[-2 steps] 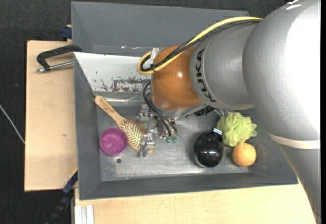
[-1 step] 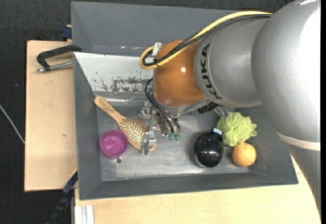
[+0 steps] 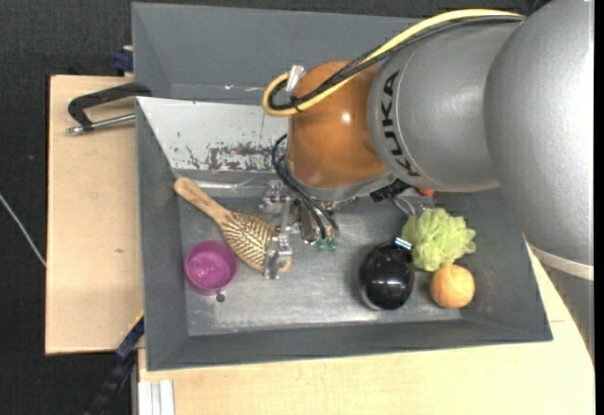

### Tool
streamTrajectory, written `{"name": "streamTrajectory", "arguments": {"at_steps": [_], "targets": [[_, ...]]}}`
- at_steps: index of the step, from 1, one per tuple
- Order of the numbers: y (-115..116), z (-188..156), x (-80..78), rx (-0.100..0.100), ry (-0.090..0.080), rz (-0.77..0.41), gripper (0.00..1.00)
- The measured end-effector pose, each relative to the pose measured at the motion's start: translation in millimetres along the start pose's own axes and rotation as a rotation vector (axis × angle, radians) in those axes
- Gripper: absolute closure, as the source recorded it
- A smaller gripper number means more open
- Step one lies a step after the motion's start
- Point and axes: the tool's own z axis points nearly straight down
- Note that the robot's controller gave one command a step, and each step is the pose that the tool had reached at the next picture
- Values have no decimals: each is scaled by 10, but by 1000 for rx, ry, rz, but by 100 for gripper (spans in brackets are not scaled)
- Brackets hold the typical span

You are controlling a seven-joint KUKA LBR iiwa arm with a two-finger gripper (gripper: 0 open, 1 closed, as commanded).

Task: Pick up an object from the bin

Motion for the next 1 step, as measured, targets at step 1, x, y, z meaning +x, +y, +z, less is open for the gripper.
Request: {"name": "streamTrajectory", "arguments": {"at_steps": [1], "targets": [[3, -185, -12, -1, -5, 0, 100]]}}
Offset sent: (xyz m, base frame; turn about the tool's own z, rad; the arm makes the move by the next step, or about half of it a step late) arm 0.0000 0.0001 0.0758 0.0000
